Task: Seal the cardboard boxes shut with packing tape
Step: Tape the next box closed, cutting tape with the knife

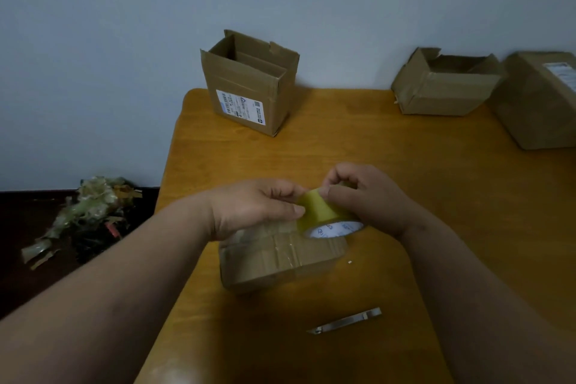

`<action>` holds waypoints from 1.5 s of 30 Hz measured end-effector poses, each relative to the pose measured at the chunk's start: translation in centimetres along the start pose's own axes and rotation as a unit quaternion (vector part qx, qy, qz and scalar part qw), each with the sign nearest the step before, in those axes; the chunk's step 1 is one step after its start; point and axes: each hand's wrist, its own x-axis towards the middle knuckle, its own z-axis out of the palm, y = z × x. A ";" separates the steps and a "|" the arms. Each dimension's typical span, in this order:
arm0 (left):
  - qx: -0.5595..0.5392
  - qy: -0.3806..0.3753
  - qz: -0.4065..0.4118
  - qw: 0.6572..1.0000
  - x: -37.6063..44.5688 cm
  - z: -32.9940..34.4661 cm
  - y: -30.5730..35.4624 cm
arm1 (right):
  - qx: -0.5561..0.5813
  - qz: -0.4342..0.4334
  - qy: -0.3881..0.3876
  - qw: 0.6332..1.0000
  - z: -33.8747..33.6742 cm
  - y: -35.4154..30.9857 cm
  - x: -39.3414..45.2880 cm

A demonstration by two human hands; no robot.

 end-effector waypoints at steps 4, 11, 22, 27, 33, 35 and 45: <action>0.012 -0.025 -0.015 1.000 1.2 -0.2 0.5 | 0.130 0.031 0.146 0.980 0.3 1.8 -0.7; 0.035 -0.005 0.000 0.999 1.6 0.3 0.8 | -0.014 0.251 0.159 0.955 4.3 12.2 -5.7; -0.031 0.050 0.005 0.998 2.0 3.7 0.1 | -0.327 0.170 -0.085 0.926 11.8 15.3 -11.2; -0.050 0.042 0.001 0.998 1.7 3.8 0.1 | -0.151 0.257 -0.102 0.949 7.7 16.0 -12.7; -0.060 0.026 -0.026 0.998 2.0 3.4 0.7 | 0.261 0.224 -0.001 0.939 0.8 7.7 -15.7; -0.061 0.021 -0.034 0.997 2.0 3.4 1.0 | 0.262 0.187 -0.024 0.947 0.8 4.3 -15.5; -0.047 0.006 -0.036 0.998 1.8 3.5 1.5 | 0.391 0.300 -0.004 0.870 9.2 -2.3 -12.1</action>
